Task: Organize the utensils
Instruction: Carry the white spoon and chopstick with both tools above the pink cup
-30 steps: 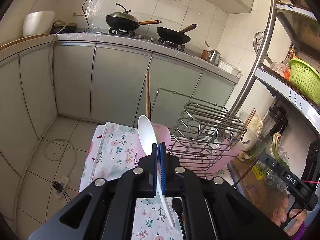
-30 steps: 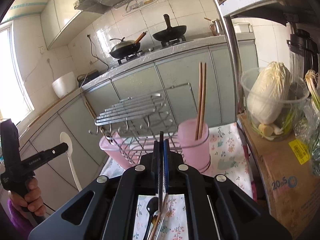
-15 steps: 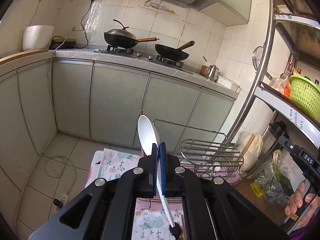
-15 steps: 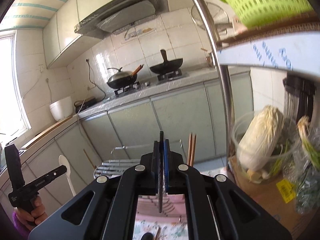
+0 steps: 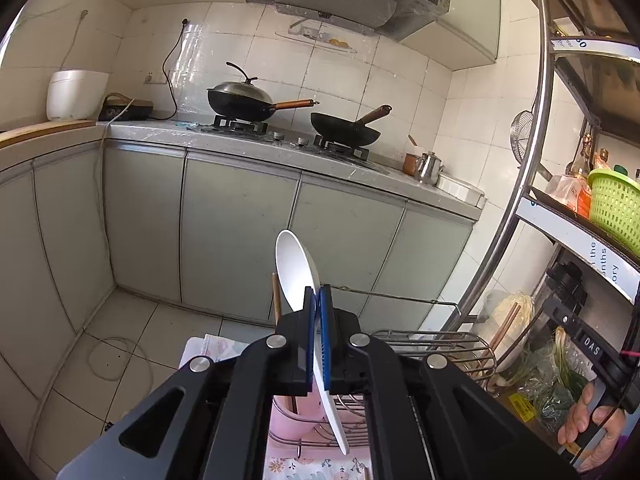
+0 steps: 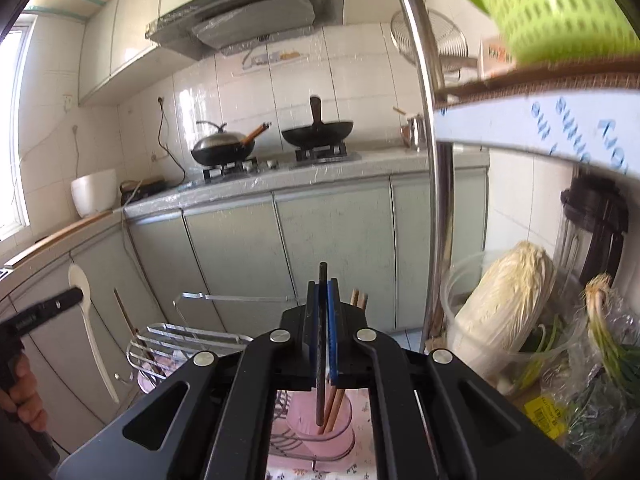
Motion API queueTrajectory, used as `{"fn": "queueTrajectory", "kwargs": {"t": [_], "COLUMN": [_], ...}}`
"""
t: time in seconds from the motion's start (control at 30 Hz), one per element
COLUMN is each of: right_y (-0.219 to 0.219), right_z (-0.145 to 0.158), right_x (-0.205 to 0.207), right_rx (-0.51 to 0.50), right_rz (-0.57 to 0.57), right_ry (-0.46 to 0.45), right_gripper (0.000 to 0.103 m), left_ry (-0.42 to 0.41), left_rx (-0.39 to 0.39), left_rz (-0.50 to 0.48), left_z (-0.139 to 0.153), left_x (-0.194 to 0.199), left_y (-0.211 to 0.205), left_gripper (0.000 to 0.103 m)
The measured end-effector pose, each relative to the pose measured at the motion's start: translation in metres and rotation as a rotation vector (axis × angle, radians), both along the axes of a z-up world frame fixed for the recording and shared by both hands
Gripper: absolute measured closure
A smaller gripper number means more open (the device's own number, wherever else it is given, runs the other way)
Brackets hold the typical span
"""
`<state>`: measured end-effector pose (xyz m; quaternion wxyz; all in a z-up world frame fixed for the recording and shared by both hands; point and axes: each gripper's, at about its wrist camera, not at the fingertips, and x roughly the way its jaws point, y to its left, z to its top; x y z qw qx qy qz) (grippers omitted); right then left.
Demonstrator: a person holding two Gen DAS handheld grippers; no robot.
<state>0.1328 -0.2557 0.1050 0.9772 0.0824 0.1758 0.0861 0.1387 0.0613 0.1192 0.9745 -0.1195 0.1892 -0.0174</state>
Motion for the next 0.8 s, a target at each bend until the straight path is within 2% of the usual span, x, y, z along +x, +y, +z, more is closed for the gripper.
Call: {"fn": "queueTrajectory", "kwargs": {"t": [0.17, 0.57, 0.67, 0.8], "right_y": [0.005, 0.003, 0.003, 0.004], "right_z": [-0.024, -0.051, -0.055, -0.059], "right_x": [0.006, 0.01, 0.01, 0.011], "right_rx": [0.0, 0.021, 0.023, 0.027], "right_rz": [0.019, 0.026, 0.03, 0.037], "right_ry": [0.063, 0.124, 0.137, 0.158], "right_gripper": [0.099, 0.099, 0.099, 0.099], "left_ry": [-0.011, -0.136, -0.145, -0.094], "left_rx": [0.012, 0.204, 0.237, 0.199], "left_rz": [0.04, 0.158, 0.152, 0.083], "left_z": [-0.007, -0.053, -0.066, -0.081], "left_x": [0.015, 0.025, 0.022, 0.021], "left_y": [0.001, -0.02, -0.025, -0.024], "left_gripper": [0.101, 0.101, 0.101, 0.101]}}
